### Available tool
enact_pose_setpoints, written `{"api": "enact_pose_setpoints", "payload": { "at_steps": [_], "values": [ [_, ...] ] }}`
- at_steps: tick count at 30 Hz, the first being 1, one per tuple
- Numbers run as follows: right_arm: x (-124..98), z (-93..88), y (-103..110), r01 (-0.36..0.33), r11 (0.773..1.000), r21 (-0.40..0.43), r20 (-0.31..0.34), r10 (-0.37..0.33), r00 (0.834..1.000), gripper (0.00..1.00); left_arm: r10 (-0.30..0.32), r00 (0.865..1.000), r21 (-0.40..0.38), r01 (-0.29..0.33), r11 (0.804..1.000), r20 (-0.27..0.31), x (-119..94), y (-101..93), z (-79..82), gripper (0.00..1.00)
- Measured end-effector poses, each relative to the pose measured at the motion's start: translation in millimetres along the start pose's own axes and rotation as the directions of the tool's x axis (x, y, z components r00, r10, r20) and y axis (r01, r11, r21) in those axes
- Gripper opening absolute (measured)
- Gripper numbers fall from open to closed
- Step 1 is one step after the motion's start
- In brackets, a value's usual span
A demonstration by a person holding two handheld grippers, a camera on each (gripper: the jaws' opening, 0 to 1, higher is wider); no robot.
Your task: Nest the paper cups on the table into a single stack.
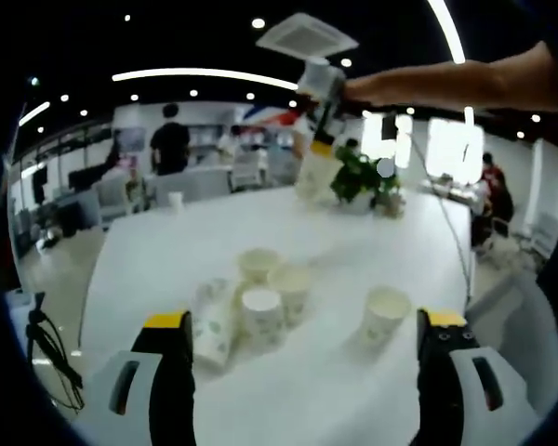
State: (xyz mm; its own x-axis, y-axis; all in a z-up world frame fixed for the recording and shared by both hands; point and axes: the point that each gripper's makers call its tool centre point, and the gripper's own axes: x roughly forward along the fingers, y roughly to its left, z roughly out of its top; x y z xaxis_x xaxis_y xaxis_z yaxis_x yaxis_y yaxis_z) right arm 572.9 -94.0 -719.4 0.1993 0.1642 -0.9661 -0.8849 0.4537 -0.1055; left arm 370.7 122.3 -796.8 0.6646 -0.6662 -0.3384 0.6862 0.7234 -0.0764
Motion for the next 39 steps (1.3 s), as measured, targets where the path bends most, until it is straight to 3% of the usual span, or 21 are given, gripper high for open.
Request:
{"api": "enact_pose_setpoints", "payload": {
  "at_steps": [22, 39],
  "values": [
    [-5.2, -0.2, 12.9, -0.01, 0.999, 0.035, -0.023, 0.011, 1.0, 0.0, 0.009, 1.0, 0.001, -0.009, 1.0, 0.013, -1.6, 0.1, -1.5, 0.98],
    [-9.0, -10.9, 46.8, -0.028, 0.999, 0.047, -0.04, 0.03, 0.999, 0.0, 0.006, 1.0, 0.013, -0.006, 1.0, 0.014, -4.8, -4.2, -4.1, 0.98]
  ]
}}
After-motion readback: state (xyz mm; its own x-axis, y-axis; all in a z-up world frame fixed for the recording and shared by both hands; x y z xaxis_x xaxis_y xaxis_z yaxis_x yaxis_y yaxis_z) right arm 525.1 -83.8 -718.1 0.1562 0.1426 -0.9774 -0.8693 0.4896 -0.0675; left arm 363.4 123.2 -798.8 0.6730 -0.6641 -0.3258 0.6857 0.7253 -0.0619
